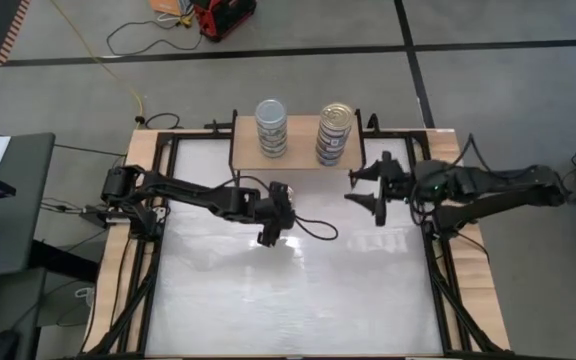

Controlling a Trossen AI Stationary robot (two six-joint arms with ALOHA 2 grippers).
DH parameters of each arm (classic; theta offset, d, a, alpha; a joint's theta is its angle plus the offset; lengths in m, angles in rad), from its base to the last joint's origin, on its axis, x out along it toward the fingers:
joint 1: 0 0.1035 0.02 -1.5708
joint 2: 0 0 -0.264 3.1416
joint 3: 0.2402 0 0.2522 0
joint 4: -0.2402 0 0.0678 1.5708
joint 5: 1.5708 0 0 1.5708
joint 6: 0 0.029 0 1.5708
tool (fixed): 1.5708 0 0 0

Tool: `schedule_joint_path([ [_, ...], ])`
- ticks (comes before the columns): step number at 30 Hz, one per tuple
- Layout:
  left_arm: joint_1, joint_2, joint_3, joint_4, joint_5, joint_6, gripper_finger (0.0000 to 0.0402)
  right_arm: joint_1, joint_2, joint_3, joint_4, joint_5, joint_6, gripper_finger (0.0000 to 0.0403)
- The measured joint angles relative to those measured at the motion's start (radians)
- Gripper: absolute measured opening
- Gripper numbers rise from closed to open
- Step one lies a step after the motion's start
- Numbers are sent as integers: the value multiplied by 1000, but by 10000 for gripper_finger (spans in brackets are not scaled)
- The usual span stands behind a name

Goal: Stack canned seafood by type on shelf
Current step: Stack the blue pink tuna can on top of the other blue pink cans on the shelf

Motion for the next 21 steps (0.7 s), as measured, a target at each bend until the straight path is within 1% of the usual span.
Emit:
schedule_joint_path([
  [4, -1, 0, -93, 94, -97, 31, 297, 44, 15, -67, 96, 54, -20, 311],
  [7, -1, 0, -152, 153, -138, 62, 286, 59, 27, -99, 160, 67, -21, 311],
  [11, -10, 0, -214, 221, -214, 89, 264, 59, 41, -126, 183, 79, -18, 311],
  [17, -18, 6, -293, 316, -251, 137, 213, 59, 83, -128, 217, 79, -9, 311],
  [21, -9, 23, -312, 322, -284, 122, 176, 59, 112, -128, 247, 79, -8, 311],
])
